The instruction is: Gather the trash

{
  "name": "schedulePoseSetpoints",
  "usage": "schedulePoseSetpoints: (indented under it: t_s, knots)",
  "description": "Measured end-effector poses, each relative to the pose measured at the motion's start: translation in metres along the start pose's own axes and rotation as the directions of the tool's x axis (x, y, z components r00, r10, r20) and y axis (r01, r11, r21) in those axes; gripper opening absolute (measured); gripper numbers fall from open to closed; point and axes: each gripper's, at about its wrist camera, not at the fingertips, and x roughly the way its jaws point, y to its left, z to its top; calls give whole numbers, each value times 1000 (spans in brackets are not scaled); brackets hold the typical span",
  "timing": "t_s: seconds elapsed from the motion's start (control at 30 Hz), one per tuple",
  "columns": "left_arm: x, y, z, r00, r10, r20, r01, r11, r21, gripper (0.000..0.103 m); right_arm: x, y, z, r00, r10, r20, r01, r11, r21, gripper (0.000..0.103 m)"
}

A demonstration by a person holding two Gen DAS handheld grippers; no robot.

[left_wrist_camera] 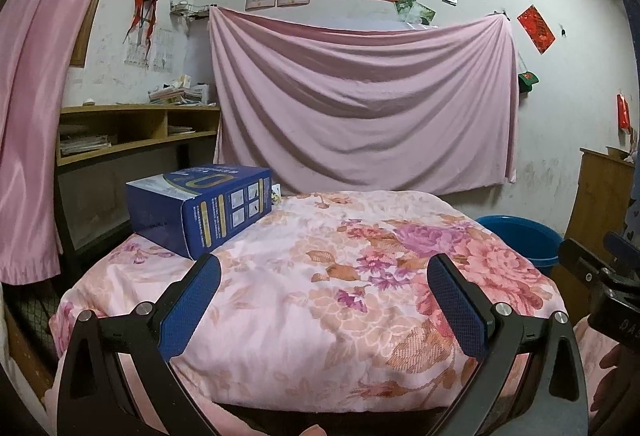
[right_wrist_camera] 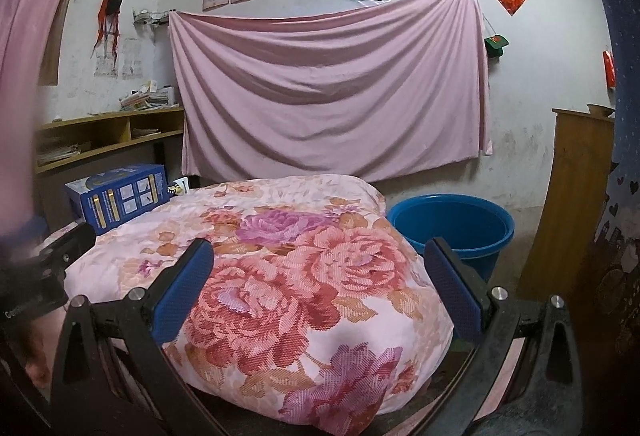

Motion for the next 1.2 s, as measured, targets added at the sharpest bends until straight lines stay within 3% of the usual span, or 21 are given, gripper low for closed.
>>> schedulePoseSetpoints:
  t_s: [1.2]
  knots:
    - [-2, -1, -2, 1000, 3, 3, -3, 1000, -5, 101, -1, -2, 0, 1000, 4, 6, -4, 1000, 2, 103]
